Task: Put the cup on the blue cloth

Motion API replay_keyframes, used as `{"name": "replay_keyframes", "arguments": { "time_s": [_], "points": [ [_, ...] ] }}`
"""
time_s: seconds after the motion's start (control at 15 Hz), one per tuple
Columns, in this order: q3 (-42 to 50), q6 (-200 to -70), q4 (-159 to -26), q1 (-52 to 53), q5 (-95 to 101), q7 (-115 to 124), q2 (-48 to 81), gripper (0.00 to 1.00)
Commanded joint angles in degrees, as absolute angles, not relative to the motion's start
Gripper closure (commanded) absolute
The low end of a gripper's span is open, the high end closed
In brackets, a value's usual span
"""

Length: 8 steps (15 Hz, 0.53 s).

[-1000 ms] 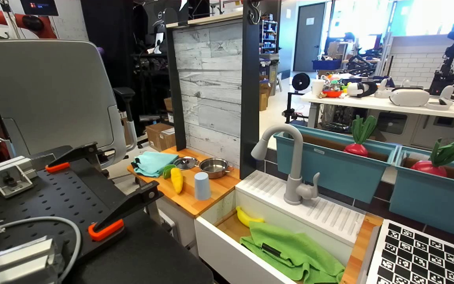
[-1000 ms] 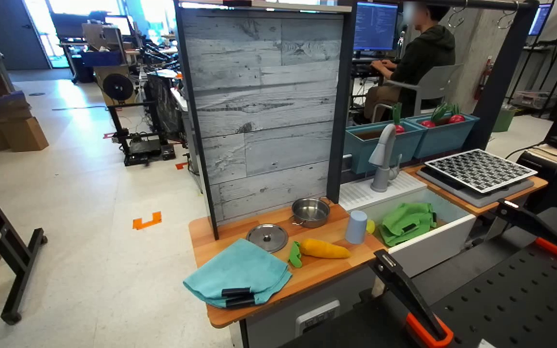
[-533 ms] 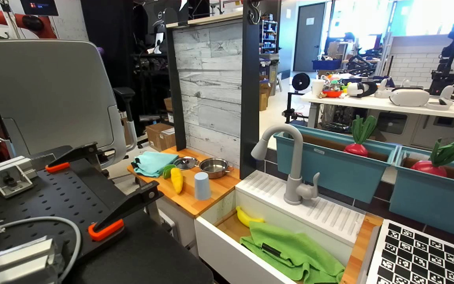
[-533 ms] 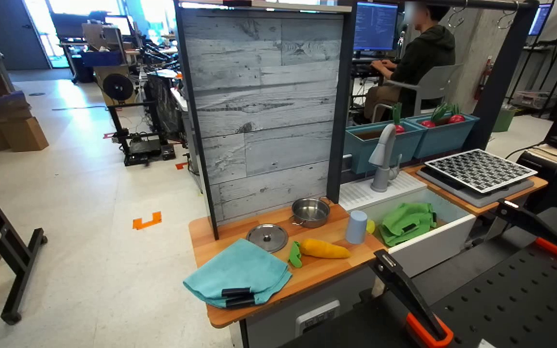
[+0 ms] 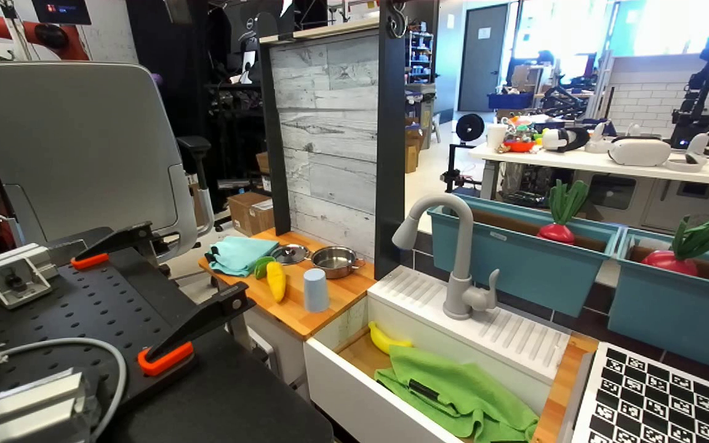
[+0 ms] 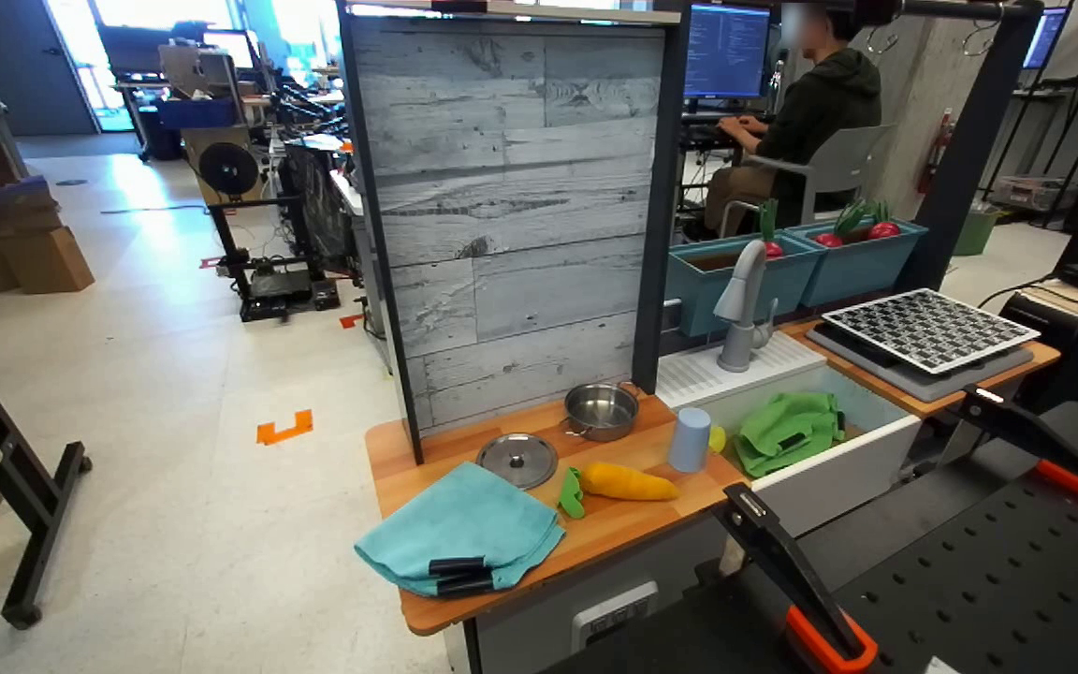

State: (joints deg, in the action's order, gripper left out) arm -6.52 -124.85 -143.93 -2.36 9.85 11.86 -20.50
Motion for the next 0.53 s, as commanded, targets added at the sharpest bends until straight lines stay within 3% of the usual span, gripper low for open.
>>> {"name": "replay_keyframes", "arguments": {
  "time_s": [0.0, 0.47],
  "points": [
    [-5.8, -131.6, -145.0, -2.2, 10.9, 12.9, -15.2, 0.0],
    [-3.6, -145.7, -142.2, -2.3, 12.2, 14.6, 3.2, 0.0]
  ]
}}
